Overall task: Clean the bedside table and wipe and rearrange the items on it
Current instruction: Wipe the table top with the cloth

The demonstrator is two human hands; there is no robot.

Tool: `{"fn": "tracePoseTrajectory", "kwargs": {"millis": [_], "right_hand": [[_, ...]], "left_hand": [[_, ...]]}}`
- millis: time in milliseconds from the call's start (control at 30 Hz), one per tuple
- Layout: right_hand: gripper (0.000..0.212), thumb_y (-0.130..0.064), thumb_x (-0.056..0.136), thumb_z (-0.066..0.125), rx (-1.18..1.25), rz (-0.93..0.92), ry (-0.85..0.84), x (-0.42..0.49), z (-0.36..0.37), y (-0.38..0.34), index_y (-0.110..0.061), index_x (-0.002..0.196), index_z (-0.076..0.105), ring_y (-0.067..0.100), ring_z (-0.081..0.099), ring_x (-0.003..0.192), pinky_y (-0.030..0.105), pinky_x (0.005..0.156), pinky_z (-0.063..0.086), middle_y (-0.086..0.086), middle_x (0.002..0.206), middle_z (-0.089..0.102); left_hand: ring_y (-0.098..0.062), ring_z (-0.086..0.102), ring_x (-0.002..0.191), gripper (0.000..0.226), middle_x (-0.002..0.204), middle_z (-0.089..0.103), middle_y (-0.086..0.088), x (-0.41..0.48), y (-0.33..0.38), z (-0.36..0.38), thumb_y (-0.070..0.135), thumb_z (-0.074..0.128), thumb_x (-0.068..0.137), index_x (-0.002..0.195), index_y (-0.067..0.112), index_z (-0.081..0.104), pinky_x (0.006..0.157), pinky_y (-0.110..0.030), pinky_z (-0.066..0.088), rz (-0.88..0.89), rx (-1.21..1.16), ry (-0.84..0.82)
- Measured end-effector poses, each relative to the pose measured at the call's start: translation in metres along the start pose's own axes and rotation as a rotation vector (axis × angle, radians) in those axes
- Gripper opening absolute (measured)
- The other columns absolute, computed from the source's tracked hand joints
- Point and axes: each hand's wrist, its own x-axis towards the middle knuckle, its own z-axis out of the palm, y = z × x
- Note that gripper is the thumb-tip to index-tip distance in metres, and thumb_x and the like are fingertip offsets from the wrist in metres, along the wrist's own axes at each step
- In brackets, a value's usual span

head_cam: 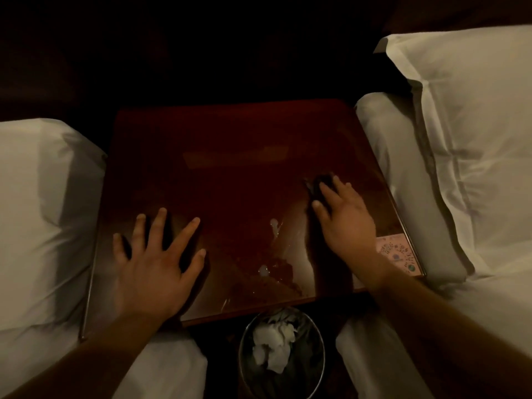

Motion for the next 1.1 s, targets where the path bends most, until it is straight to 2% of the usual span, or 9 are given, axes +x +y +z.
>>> {"fn": "tracePoseTrajectory", "kwargs": {"millis": [200, 300, 433, 533, 667, 833, 900, 1033, 1100], "right_hand": [[0.048, -0.05, 0.101, 0.026, -0.118, -0.446, -0.122, -0.119, 0.02, -0.008, -0.031, 0.143, 0.04, 0.022, 0.025, 0.147, 0.039, 0.116, 0.028, 0.001, 0.157, 0.033], [0.045, -0.046, 0.1, 0.035, -0.111, -0.198, 0.011, -0.05, 0.009, 0.008, -0.028, 0.139, 0.05, 0.023, 0.034, 0.142, 0.033, 0.112, 0.027, 0.001, 0.153, 0.041], [0.046, -0.04, 0.101, 0.041, -0.008, 0.064, 0.03, 0.014, -0.005, 0.003, -0.022, 0.143, 0.046, 0.027, 0.026, 0.145, 0.038, 0.115, 0.027, 0.004, 0.158, 0.033], [0.046, -0.045, 0.1, 0.036, 0.043, -0.1, -0.05, -0.05, 0.012, -0.023, -0.028, 0.142, 0.046, 0.021, 0.022, 0.147, 0.034, 0.118, 0.018, -0.005, 0.158, 0.028], [0.046, -0.047, 0.1, 0.033, 0.016, -0.444, -0.168, -0.098, 0.013, -0.035, -0.028, 0.138, 0.05, 0.018, 0.031, 0.145, 0.041, 0.116, 0.033, -0.003, 0.154, 0.038], [0.043, -0.034, 0.102, 0.043, -0.004, -0.092, -0.016, 0.017, -0.001, -0.029, -0.02, 0.142, 0.048, 0.027, 0.028, 0.144, 0.034, 0.114, 0.025, 0.003, 0.157, 0.035], [0.038, -0.029, 0.1, 0.047, 0.044, -0.076, -0.012, 0.008, 0.005, -0.04, -0.017, 0.136, 0.055, 0.029, 0.035, 0.14, 0.033, 0.113, 0.027, 0.002, 0.153, 0.042], [0.036, -0.033, 0.097, 0.044, 0.006, -0.555, -0.246, -0.093, 0.015, -0.059, -0.023, 0.126, 0.063, 0.022, 0.038, 0.14, 0.042, 0.117, 0.029, -0.001, 0.145, 0.051], [0.033, -0.031, 0.095, 0.051, 0.061, -0.611, -0.2, -0.075, 0.017, -0.042, -0.021, 0.124, 0.064, 0.024, 0.042, 0.138, 0.045, 0.113, 0.036, 0.002, 0.143, 0.054]], "left_hand": [[-0.037, 0.015, 0.15, 0.059, 0.162, 0.026, -0.009, 0.0, 0.0, -0.001, 0.07, 0.02, 0.093, 0.15, 0.053, 0.023, 0.114, -0.067, 0.012, 0.012, -0.014, -0.004], [-0.036, 0.014, 0.15, 0.059, 0.162, 0.024, -0.008, 0.0, -0.001, 0.001, 0.07, 0.02, 0.094, 0.15, 0.053, 0.022, 0.114, -0.067, 0.012, 0.014, -0.012, -0.001], [-0.036, 0.012, 0.151, 0.059, 0.163, 0.023, -0.008, 0.0, 0.0, -0.002, 0.07, 0.02, 0.093, 0.15, 0.053, 0.022, 0.116, -0.066, 0.01, 0.005, -0.014, -0.016], [-0.037, 0.014, 0.15, 0.06, 0.162, 0.025, -0.009, -0.002, 0.001, -0.005, 0.069, 0.022, 0.093, 0.15, 0.051, 0.024, 0.115, -0.067, 0.013, 0.009, -0.011, -0.018], [-0.038, 0.017, 0.149, 0.06, 0.161, 0.026, -0.011, 0.001, 0.0, -0.003, 0.069, 0.023, 0.093, 0.15, 0.05, 0.026, 0.113, -0.067, 0.015, 0.018, 0.004, -0.013], [-0.036, 0.015, 0.15, 0.06, 0.162, 0.024, -0.008, 0.0, 0.0, 0.0, 0.07, 0.023, 0.093, 0.15, 0.052, 0.021, 0.115, -0.065, 0.014, 0.008, 0.018, -0.009], [-0.036, 0.014, 0.151, 0.06, 0.162, 0.023, -0.008, 0.0, 0.0, -0.001, 0.07, 0.022, 0.093, 0.15, 0.052, 0.02, 0.115, -0.065, 0.013, 0.007, 0.015, -0.012], [-0.036, 0.015, 0.15, 0.06, 0.162, 0.024, -0.009, -0.001, 0.001, -0.003, 0.069, 0.021, 0.093, 0.15, 0.051, 0.023, 0.114, -0.066, 0.013, 0.009, 0.002, -0.01], [-0.036, 0.015, 0.15, 0.059, 0.162, 0.024, -0.009, 0.0, 0.001, -0.003, 0.069, 0.022, 0.094, 0.15, 0.051, 0.024, 0.114, -0.066, 0.013, 0.014, -0.006, -0.007]]}}
